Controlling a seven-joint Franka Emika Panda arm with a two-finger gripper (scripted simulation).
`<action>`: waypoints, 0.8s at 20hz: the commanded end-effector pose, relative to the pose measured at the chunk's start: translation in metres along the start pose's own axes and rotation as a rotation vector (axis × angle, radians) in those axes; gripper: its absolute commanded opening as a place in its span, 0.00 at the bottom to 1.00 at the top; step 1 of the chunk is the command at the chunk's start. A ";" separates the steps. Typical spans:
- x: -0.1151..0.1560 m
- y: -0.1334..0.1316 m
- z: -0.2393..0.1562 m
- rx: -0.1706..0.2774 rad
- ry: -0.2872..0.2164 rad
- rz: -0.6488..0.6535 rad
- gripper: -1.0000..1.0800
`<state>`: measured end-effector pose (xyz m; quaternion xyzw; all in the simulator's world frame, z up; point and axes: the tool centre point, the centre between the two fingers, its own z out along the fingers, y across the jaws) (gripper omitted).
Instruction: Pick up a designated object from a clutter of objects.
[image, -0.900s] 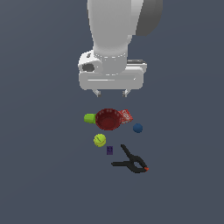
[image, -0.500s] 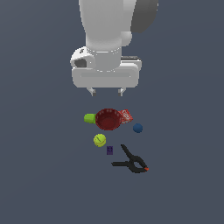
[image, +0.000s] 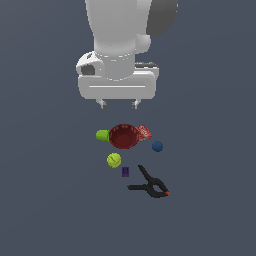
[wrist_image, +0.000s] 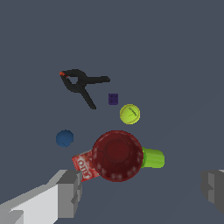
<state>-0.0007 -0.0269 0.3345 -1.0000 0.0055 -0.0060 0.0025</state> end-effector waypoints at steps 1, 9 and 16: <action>0.001 -0.003 0.004 -0.002 -0.001 -0.008 0.96; 0.007 -0.027 0.043 -0.014 -0.004 -0.075 0.96; 0.009 -0.068 0.105 -0.026 -0.007 -0.188 0.96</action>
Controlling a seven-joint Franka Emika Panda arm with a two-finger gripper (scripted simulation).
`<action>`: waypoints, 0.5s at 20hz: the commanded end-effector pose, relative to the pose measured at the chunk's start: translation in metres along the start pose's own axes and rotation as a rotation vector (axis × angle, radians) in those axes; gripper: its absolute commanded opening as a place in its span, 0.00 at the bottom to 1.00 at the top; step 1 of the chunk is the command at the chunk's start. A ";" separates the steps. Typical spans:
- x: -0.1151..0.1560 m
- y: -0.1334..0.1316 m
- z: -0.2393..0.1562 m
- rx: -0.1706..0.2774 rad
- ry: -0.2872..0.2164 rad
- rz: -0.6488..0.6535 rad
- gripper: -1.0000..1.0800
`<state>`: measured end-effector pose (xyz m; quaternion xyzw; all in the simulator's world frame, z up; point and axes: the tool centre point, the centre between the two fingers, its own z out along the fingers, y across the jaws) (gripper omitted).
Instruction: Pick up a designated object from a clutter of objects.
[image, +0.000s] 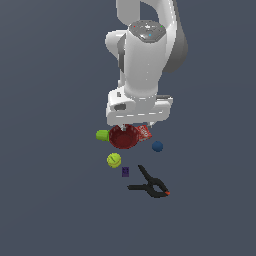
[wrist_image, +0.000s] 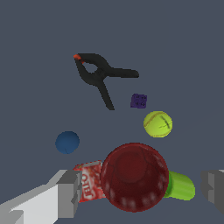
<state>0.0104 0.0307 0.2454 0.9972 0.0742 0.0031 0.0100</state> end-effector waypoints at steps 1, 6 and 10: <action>0.001 -0.019 0.026 -0.003 -0.001 -0.049 0.96; -0.003 -0.059 0.079 -0.002 -0.002 -0.155 0.96; -0.010 -0.087 0.112 0.004 -0.002 -0.225 0.96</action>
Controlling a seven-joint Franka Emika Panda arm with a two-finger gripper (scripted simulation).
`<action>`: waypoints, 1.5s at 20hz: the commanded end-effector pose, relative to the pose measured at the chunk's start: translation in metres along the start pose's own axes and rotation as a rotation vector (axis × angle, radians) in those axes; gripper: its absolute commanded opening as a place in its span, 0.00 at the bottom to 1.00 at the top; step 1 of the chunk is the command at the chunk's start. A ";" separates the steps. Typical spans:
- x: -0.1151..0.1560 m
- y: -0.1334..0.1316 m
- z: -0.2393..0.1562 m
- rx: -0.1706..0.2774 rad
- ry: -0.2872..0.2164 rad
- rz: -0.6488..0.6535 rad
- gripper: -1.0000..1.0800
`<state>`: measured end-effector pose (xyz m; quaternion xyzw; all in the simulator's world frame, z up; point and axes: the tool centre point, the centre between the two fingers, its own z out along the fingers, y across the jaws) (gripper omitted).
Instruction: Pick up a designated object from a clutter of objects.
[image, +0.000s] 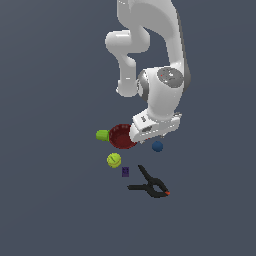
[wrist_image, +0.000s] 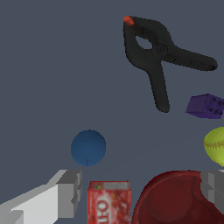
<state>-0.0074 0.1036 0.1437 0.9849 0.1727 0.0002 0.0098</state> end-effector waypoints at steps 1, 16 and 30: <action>-0.002 -0.017 0.019 0.004 0.002 -0.041 0.96; -0.011 -0.055 0.061 0.019 0.003 -0.131 0.96; -0.012 -0.057 0.108 0.019 0.004 -0.134 0.96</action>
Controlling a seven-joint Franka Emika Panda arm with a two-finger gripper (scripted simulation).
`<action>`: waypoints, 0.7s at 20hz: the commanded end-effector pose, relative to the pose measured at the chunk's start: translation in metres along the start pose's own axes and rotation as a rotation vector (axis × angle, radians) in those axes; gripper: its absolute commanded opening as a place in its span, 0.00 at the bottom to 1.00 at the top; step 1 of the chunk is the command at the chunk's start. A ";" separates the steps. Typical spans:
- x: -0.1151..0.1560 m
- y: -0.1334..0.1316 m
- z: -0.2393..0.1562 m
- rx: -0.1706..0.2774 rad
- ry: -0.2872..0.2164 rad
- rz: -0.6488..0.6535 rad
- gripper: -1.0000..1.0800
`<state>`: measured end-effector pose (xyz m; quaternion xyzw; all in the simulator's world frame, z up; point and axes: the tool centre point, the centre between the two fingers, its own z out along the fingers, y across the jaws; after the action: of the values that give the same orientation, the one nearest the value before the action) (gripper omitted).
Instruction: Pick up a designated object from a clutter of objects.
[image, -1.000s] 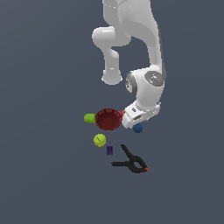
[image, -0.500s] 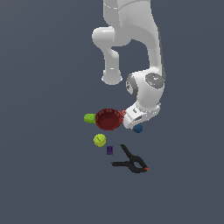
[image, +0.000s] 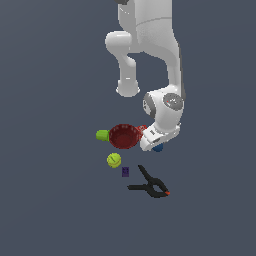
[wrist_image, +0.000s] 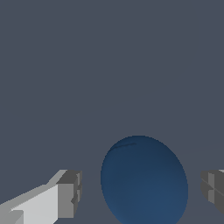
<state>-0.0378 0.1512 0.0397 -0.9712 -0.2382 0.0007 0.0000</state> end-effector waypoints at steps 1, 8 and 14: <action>0.000 0.000 0.006 0.000 0.001 0.000 0.96; 0.001 0.000 0.009 0.000 0.001 0.000 0.00; 0.001 0.000 0.009 0.000 0.001 0.000 0.00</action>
<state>-0.0372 0.1510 0.0316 -0.9712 -0.2381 0.0000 -0.0002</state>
